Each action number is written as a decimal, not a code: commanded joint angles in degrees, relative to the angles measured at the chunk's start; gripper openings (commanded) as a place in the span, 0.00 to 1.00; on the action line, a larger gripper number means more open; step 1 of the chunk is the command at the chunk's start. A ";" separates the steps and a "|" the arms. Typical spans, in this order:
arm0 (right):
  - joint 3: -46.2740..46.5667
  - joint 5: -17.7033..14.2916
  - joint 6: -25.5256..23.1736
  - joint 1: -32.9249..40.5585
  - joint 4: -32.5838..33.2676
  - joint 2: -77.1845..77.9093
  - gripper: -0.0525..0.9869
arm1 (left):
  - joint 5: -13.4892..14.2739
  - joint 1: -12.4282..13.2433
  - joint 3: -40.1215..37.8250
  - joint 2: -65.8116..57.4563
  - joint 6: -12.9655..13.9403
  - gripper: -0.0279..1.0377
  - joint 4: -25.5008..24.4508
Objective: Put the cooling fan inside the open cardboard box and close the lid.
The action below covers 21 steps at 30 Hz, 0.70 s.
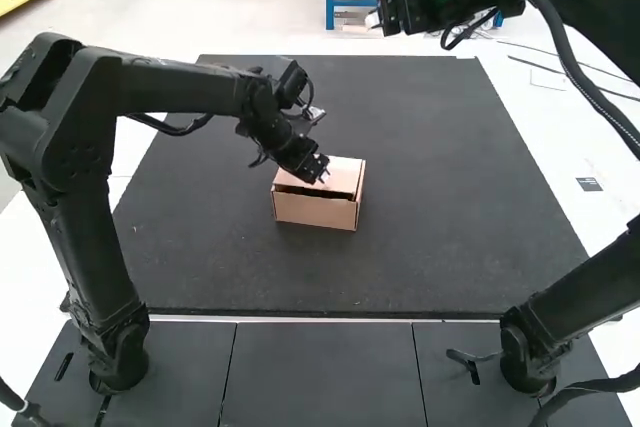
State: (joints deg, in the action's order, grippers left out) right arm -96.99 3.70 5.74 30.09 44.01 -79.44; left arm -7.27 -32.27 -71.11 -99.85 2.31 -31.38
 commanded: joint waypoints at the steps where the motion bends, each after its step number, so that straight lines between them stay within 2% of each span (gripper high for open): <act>1: -0.48 1.74 -1.52 -0.29 -0.33 2.27 0.86 | 0.50 -0.34 1.94 -1.31 0.07 0.93 1.58; 9: -0.04 1.74 -1.52 -0.20 1.17 2.62 0.86 | 0.06 -0.07 5.02 -3.24 -0.37 0.93 0.61; 14: -0.13 1.74 -1.52 -0.20 1.25 2.80 0.86 | 0.32 0.28 1.94 0.62 -0.37 0.93 -0.53; 18: 0.93 1.66 -1.69 -0.20 0.90 2.80 0.86 | 0.41 2.48 -3.07 4.84 -0.20 0.93 -0.70; 21: 3.30 1.48 -1.61 -0.20 0.46 2.80 0.86 | 0.41 5.29 -6.50 7.74 -0.55 0.93 -1.41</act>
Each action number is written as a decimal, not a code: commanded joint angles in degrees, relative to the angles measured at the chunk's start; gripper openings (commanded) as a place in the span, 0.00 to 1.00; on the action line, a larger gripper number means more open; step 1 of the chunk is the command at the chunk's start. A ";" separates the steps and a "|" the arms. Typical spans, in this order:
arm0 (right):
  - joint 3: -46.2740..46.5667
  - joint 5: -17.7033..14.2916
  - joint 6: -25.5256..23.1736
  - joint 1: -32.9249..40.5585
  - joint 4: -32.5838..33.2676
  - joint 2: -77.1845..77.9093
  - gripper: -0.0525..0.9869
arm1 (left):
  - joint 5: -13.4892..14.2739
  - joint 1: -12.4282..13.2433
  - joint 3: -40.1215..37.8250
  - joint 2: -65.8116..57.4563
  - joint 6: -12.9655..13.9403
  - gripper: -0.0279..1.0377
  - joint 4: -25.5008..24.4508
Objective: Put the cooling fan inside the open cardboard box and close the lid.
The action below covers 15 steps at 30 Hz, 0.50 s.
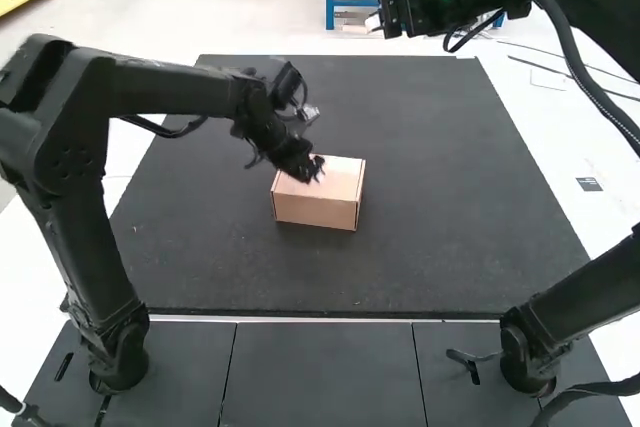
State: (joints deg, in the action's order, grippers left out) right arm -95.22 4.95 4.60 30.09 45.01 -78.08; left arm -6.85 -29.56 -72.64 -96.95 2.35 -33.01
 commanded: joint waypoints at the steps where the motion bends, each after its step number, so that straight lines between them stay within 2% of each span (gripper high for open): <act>1: 2.32 0.23 -0.47 -0.20 -0.63 1.44 0.86 | 0.00 3.55 -5.67 5.72 -0.68 0.93 -0.12; 5: 5.75 0.85 -0.65 -0.20 -0.81 1.88 0.86 | -0.62 7.50 -5.58 9.14 -1.47 0.93 -1.97; 8: 8.47 1.90 -2.93 -0.20 -4.76 2.41 0.87 | -0.53 10.49 -2.33 11.08 -1.47 0.93 -0.74; 10: 10.32 0.59 -6.71 -0.47 -11.18 3.29 0.87 | -0.27 12.25 0.57 12.31 -1.56 0.93 3.22; 12: 12.95 -2.58 -10.75 -0.99 -19.17 4.70 0.87 | -0.18 13.65 3.47 14.33 -2.09 0.93 8.05; 13: 14.45 -4.34 -11.10 -1.26 -24.01 5.57 0.87 | -0.18 14.00 4.53 15.47 -2.17 0.93 9.90; 15: 17.08 -4.69 -11.54 -2.05 -32.53 7.60 0.87 | -0.09 14.53 6.28 18.20 -2.26 0.93 15.00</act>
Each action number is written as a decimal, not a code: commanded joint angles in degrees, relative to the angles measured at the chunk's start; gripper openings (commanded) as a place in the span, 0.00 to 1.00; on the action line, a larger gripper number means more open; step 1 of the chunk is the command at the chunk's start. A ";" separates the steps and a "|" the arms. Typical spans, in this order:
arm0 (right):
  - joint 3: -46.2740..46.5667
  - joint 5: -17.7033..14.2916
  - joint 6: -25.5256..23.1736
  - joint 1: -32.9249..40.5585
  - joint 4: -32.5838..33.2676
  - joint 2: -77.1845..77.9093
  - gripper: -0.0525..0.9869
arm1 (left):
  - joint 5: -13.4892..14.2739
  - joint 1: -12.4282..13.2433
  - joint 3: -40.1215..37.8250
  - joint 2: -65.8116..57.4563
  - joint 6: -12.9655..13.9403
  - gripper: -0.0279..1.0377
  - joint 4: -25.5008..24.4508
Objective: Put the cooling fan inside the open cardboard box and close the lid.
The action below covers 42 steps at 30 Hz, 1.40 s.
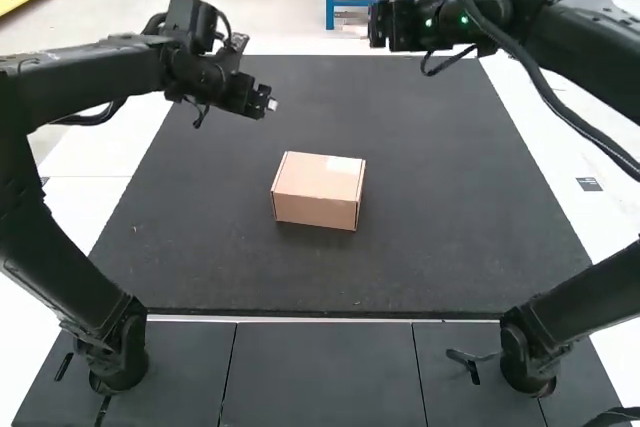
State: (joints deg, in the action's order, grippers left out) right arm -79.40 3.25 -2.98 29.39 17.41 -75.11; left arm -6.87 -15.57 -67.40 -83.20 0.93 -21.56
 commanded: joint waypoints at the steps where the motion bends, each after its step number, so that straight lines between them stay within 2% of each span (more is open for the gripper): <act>1: 2.23 -2.98 -3.78 -1.88 -7.83 5.33 0.87 | -0.07 0.54 1.74 6.03 -0.84 0.93 6.36; 3: 3.63 -2.54 -3.34 -2.93 -9.85 6.21 0.87 | 0.02 0.54 2.71 9.63 -0.58 0.93 10.31; 5: 4.42 -2.37 -3.34 -3.90 -9.59 6.38 0.87 | -0.07 0.63 3.41 12.89 -0.31 0.93 12.07; 7: 6.01 -2.19 -3.52 -4.95 -8.88 6.82 0.88 | 0.02 0.46 3.85 15.35 0.21 0.93 11.81; 8: 6.89 -1.93 -3.52 -5.74 -8.53 7.17 0.92 | 0.11 0.63 4.20 16.58 1.97 0.93 11.28; 11: 9.79 -2.72 -4.14 -8.56 -7.04 9.81 0.93 | 0.90 0.98 6.22 20.01 3.47 0.93 9.78; 13: 11.90 -2.45 -4.05 -11.02 -6.60 11.92 0.93 | 3.71 1.42 8.16 22.73 3.55 0.93 9.52; 18: 15.24 -2.45 -4.22 -16.12 -5.19 16.66 0.93 | 6.26 2.39 14.13 29.41 3.64 0.93 11.89; 26: 19.19 -2.72 -3.87 -19.81 -5.10 23.17 0.93 | 8.90 2.48 22.40 38.99 3.55 0.93 11.89; 35: 31.41 -2.63 -3.78 -21.39 -10.20 35.91 0.93 | 12.76 2.48 37.16 54.46 3.73 0.93 16.38; 42: 41.08 -1.49 -4.58 -21.30 -14.95 45.84 0.91 | 15.14 2.48 44.81 66.24 3.82 0.93 14.71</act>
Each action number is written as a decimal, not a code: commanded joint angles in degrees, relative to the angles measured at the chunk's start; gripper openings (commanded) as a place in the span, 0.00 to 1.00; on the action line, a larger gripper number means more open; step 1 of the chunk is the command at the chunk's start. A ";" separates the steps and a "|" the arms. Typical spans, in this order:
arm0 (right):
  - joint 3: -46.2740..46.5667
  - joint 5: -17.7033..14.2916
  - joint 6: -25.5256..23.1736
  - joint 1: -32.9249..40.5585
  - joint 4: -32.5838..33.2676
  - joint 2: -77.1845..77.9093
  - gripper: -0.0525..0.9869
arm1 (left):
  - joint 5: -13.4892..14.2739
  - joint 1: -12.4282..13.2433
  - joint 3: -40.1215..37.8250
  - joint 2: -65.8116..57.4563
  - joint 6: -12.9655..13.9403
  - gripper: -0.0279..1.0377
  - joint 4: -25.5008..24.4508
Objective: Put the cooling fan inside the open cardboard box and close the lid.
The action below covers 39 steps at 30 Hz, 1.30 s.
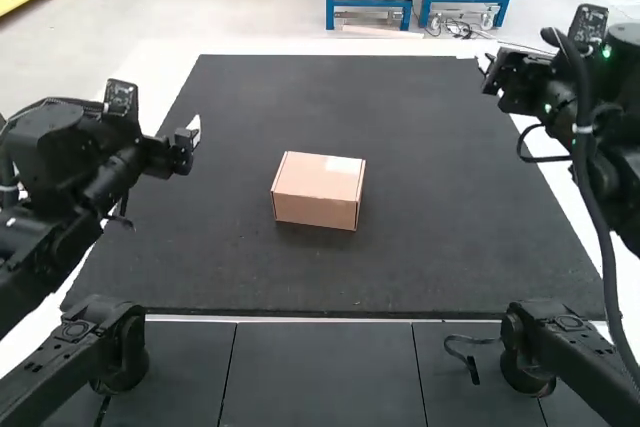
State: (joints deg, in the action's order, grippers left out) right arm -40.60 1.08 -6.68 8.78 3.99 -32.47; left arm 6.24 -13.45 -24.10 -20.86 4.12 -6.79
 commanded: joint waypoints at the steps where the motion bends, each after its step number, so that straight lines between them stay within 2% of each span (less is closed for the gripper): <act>1: 3.51 0.68 -0.88 -0.69 -1.70 4.61 0.91 | 2.20 0.36 2.74 5.75 0.71 0.93 -0.07; 3: 5.79 0.85 -0.62 -0.60 -1.62 7.07 0.92 | 2.46 0.45 4.94 9.52 1.68 0.93 0.37; 7: 11.86 0.24 0.26 -0.69 -1.70 11.55 0.92 | 2.55 0.18 5.55 14.09 1.77 0.93 1.78; 11: 17.40 -0.12 0.88 -0.78 -5.40 17.00 0.92 | 2.64 0.09 6.26 14.80 2.03 0.93 3.53; 13: 19.94 -1.26 2.63 -0.78 -8.47 19.90 0.92 | 2.55 -0.08 6.78 15.24 2.56 0.93 6.08; 19: 23.99 -1.17 4.74 -0.78 -11.64 25.53 0.92 | 2.29 -0.43 8.72 15.24 3.70 0.93 13.82; 21: 24.16 -1.08 4.83 -0.69 -12.69 25.70 0.92 | 3.08 -0.43 11.44 15.68 7.31 0.93 16.98; 22: 24.34 -1.08 4.92 -0.78 -13.31 25.79 0.92 | 2.72 -0.43 13.29 16.03 7.31 0.93 20.23; 24: 25.57 -1.43 5.36 -0.87 -14.80 26.32 0.92 | 2.72 -0.08 16.36 17.52 7.83 0.93 22.34; 28: 29.61 -1.87 5.53 -1.13 -18.67 28.95 0.92 | 2.37 0.27 19.70 21.04 8.10 0.93 20.59; 32: 33.66 -1.08 6.77 -1.30 -19.37 32.73 0.92 | 2.29 0.71 21.28 20.95 7.75 0.93 19.88; 34: 34.71 -0.82 7.73 -1.57 -19.02 32.64 0.92 | 1.41 1.15 22.16 20.95 6.51 0.93 19.09; 36: 35.41 -0.47 8.00 -2.01 -17.96 32.56 0.92 | -0.70 1.41 22.78 20.95 4.41 0.93 16.63; 38: 36.56 -0.29 8.08 -2.45 -17.44 32.56 0.92 | -2.99 1.76 23.39 20.95 0.98 0.93 14.96; 39: 37.17 -0.29 8.08 -2.71 -17.35 32.56 0.92 | -3.69 2.20 23.75 20.95 0.80 0.93 14.96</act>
State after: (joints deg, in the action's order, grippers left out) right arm -3.99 0.16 0.30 7.25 -13.02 -0.45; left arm 5.91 -12.14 -0.60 -0.69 8.43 8.12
